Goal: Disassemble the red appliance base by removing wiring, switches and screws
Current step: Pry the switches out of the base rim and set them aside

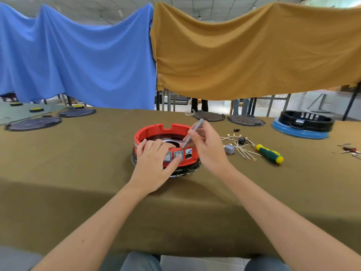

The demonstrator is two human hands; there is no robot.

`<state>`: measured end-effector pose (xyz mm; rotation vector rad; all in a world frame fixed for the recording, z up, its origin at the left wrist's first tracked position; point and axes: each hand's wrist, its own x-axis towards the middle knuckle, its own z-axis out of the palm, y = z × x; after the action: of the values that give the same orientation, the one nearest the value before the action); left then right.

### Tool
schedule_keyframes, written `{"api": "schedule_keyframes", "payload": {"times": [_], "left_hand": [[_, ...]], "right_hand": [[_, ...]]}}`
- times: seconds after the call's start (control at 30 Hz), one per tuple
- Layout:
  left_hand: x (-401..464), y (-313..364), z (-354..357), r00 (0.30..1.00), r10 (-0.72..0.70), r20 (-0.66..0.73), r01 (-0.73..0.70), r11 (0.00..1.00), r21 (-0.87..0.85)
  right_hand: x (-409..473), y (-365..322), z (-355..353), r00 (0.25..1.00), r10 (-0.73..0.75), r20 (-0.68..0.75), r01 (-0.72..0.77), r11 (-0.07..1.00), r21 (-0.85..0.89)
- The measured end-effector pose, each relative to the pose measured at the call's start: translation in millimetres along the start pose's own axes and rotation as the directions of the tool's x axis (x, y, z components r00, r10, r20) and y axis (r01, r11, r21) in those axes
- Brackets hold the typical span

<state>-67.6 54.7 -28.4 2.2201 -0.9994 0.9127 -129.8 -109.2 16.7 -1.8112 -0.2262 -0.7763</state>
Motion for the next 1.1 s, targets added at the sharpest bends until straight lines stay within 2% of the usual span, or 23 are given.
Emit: {"api": "schedule_keyframes", "payload": {"times": [0.23, 0.53, 0.63, 0.77, 0.97, 1.1], "left_hand": [[0.8, -5.1, 5.6, 1.0, 0.007, -0.014, -0.007, 0.999, 0.034], [0.9, -5.6, 5.4, 0.999, 0.014, -0.035, -0.014, 1.0, 0.006], [1.1, -5.1, 4.8, 0.999, 0.008, -0.032, -0.009, 1.0, -0.008], [1.4, -5.4, 5.2, 1.0, 0.006, -0.028, -0.006, 1.0, -0.003], [0.9, -6.3, 5.9, 1.0, 0.009, -0.029, -0.01, 1.0, -0.017], [1.5, -6.4, 4.9, 1.0, 0.01, -0.026, -0.011, 1.0, -0.015]], "right_hand": [[3.0, 3.6, 0.5, 1.0, -0.009, 0.004, 0.009, 0.998, -0.069], [21.6, -10.2, -6.2, 0.986, 0.055, 0.159, -0.016, 0.972, -0.234], [26.0, -14.4, -5.6, 0.976, 0.112, 0.185, -0.071, 0.974, -0.214], [34.1, -17.3, -5.0, 0.964, 0.163, 0.212, -0.101, 0.956, -0.276], [45.7, -23.0, -9.3, 0.89, 0.386, 0.241, -0.322, 0.909, -0.264], [49.2, -27.6, -5.8, 0.881, 0.398, 0.256, -0.302, 0.889, -0.344]]}}
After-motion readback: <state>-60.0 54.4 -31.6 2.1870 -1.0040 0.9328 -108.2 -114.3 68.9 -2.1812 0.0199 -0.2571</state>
